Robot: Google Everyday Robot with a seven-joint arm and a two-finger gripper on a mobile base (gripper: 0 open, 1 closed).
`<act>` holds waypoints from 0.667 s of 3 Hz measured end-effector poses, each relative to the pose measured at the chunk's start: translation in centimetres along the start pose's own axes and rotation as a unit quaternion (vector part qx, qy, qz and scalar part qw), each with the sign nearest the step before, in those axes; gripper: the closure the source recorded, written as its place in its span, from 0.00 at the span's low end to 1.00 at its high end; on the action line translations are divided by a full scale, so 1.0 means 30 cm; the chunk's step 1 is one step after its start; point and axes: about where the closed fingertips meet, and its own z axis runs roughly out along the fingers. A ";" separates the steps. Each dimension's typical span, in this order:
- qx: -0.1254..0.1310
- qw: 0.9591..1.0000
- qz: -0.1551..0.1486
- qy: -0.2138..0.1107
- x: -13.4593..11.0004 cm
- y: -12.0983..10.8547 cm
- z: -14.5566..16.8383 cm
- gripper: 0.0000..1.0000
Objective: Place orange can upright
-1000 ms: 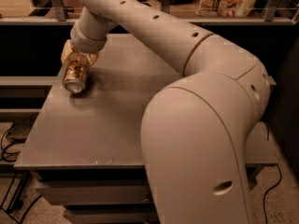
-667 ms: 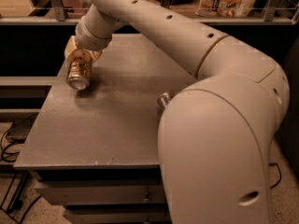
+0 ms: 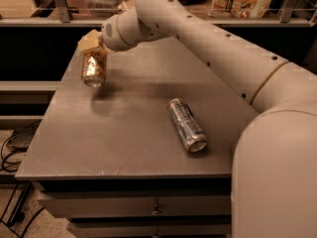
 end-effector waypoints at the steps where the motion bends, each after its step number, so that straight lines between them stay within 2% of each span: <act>1: -0.010 0.997 -0.053 -0.059 -0.035 -0.027 -0.086 1.00; 2: -0.009 0.995 -0.082 -0.062 -0.038 -0.022 -0.092 1.00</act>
Offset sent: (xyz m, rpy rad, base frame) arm 0.0036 -0.0199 0.0139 0.0509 -0.1236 0.0076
